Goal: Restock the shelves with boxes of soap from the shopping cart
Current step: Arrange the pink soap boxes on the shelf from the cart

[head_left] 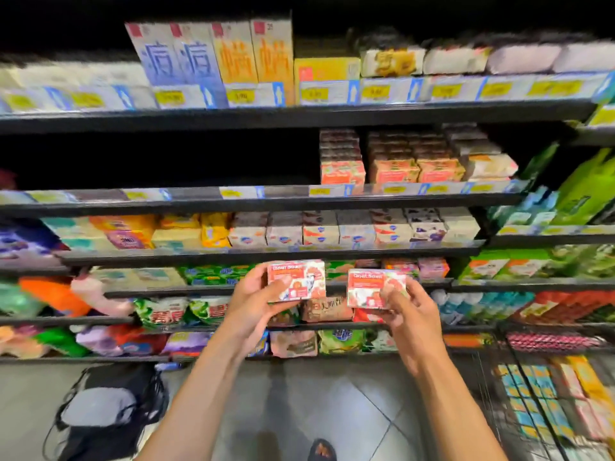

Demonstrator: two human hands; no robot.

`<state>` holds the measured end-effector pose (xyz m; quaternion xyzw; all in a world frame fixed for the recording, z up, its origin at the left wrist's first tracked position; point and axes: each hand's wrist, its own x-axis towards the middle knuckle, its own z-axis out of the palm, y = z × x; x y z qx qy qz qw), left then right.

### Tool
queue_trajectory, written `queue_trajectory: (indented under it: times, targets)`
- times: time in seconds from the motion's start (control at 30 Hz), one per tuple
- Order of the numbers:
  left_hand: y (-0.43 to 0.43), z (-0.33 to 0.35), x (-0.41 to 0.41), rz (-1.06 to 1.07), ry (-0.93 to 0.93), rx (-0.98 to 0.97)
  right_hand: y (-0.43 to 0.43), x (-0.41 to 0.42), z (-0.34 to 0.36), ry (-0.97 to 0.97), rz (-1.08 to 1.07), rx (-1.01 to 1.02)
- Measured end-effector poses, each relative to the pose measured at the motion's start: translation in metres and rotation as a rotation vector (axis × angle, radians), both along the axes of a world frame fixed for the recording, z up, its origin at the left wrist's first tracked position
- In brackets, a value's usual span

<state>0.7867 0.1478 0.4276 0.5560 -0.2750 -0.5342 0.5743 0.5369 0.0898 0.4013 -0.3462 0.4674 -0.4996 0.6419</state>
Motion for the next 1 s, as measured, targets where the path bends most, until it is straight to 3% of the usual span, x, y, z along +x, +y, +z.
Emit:
queue_trajectory:
  times: [0.43, 1.0]
  targets:
    - [-0.084, 0.059, 0.043, 0.079, -0.316, -0.171, -0.060, 0.037, 0.026, -0.035, 0.041, -0.158]
    - [-0.266, 0.072, 0.135, -0.058, -0.433, -0.259, -0.114, 0.083, -0.005, -0.085, -0.014, -0.269]
